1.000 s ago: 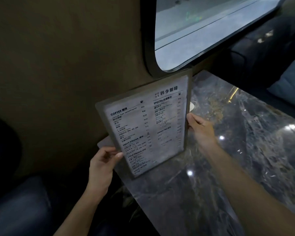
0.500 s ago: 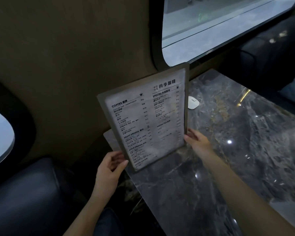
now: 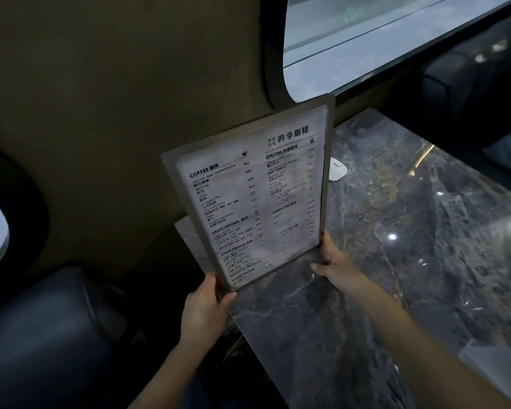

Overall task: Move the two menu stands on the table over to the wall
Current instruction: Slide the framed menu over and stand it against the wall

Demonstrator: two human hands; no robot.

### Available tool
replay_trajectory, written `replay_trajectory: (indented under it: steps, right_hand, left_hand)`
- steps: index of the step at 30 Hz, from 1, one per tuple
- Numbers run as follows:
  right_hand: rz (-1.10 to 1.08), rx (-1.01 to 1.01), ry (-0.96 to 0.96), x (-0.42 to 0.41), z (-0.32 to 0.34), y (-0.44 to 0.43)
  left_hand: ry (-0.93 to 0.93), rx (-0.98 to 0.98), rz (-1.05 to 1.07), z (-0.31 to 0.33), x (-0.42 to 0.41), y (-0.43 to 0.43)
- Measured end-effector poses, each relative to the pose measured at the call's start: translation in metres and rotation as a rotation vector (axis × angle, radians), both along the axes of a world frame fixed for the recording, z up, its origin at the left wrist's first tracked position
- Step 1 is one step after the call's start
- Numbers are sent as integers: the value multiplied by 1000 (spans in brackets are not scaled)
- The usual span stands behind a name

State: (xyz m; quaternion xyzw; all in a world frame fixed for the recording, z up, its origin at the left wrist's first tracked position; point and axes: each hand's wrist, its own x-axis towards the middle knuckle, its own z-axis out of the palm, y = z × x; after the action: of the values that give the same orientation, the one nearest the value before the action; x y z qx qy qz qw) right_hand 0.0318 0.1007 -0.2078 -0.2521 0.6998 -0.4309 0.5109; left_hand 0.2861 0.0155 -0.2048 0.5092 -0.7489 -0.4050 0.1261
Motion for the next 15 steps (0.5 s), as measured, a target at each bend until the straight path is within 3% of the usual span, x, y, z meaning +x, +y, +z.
replay_trajectory:
  steps: [15]
  right_hand:
    - [-16, 34, -26, 3, -17, -29]
  left_hand:
    - [-76, -170, 63, -6, 5, -17]
